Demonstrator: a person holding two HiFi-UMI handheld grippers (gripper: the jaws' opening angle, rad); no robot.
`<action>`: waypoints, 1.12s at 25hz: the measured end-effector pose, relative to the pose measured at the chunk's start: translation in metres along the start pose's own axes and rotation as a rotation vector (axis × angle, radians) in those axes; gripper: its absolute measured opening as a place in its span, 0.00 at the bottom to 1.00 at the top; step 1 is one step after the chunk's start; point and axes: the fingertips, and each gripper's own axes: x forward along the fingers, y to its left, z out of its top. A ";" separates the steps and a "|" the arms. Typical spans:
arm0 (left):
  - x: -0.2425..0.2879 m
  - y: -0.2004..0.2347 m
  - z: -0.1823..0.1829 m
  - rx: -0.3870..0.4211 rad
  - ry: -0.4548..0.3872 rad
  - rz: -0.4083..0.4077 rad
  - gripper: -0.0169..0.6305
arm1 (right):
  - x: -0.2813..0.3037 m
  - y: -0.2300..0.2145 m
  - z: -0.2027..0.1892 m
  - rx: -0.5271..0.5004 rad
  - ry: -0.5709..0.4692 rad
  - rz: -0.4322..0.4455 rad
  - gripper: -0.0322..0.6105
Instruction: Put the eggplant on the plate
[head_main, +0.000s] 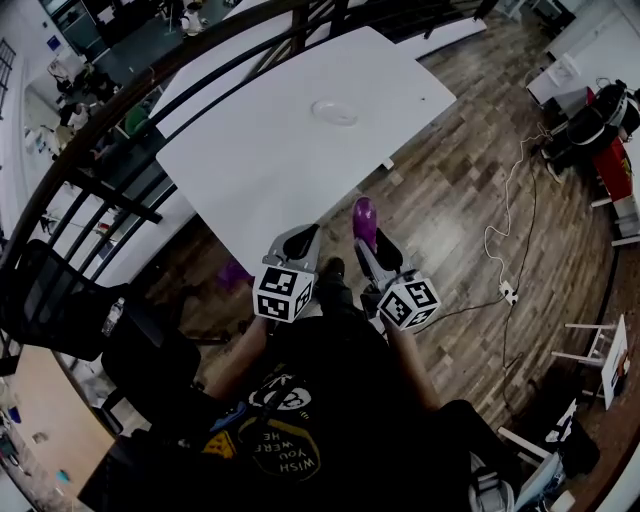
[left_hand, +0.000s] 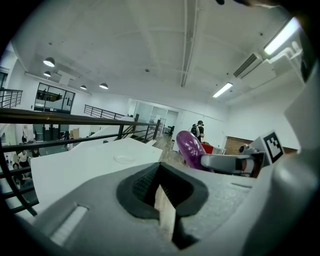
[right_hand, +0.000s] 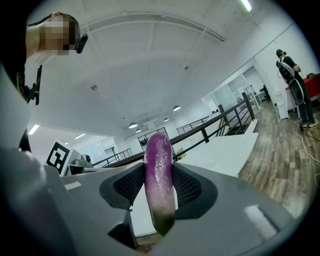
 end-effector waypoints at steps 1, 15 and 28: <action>0.015 0.004 0.002 -0.002 0.008 0.003 0.03 | 0.007 -0.012 0.003 -0.001 0.007 -0.001 0.34; 0.190 0.044 0.035 0.005 0.061 0.144 0.03 | 0.121 -0.191 0.015 -0.105 0.259 0.132 0.34; 0.185 0.137 0.028 -0.186 0.111 0.274 0.03 | 0.359 -0.315 -0.070 -0.228 0.723 0.114 0.34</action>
